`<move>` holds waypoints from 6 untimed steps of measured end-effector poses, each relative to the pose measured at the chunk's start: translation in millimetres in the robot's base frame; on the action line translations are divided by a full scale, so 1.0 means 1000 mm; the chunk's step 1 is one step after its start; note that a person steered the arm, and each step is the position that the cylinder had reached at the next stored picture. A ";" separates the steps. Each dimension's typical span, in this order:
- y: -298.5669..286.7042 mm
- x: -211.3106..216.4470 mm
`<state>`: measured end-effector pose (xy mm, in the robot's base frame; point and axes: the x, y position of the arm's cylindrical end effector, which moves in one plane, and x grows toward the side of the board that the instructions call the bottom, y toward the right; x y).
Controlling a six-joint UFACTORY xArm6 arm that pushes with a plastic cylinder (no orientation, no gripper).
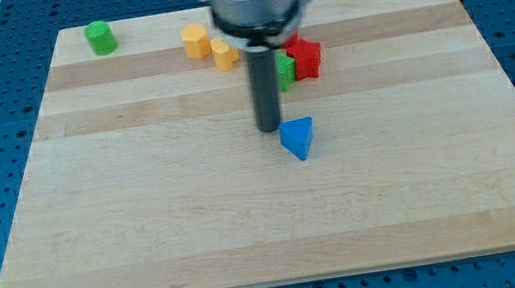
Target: Move your arm towards the yellow hexagon
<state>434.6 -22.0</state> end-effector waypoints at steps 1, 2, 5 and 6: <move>-0.056 -0.020; -0.102 -0.063; -0.129 -0.140; -0.117 -0.141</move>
